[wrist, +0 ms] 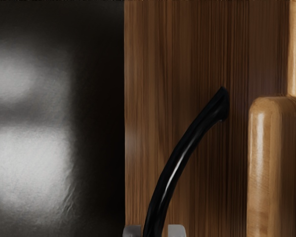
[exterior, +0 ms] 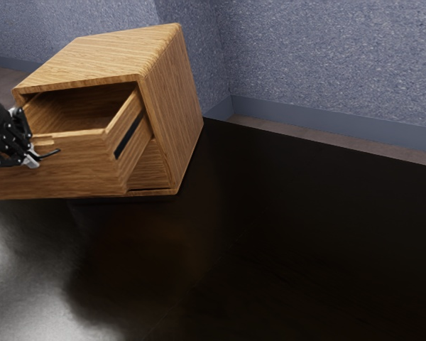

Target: Pull the drawer handle with one arm to open the drawer

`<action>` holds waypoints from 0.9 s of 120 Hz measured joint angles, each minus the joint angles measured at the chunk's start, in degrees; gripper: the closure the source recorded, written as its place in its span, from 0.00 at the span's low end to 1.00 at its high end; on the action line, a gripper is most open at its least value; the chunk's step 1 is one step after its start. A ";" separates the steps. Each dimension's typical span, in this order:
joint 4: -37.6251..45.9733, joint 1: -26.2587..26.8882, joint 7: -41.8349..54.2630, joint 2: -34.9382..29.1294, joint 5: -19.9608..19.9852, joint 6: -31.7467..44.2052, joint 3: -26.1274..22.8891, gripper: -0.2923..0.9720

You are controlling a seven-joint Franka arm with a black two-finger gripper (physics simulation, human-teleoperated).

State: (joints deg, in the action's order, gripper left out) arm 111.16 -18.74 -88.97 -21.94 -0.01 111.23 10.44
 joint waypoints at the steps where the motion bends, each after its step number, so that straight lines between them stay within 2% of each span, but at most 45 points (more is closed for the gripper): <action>1: 0.09 0.00 0.00 -0.08 -0.02 0.00 -0.01 0.85; 108: 5.61 -0.75 -0.20 -7.17 -0.68 -0.14 -0.47 0.85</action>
State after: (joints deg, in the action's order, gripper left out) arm 116.77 -19.48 -89.17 -29.10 -0.70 111.08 9.97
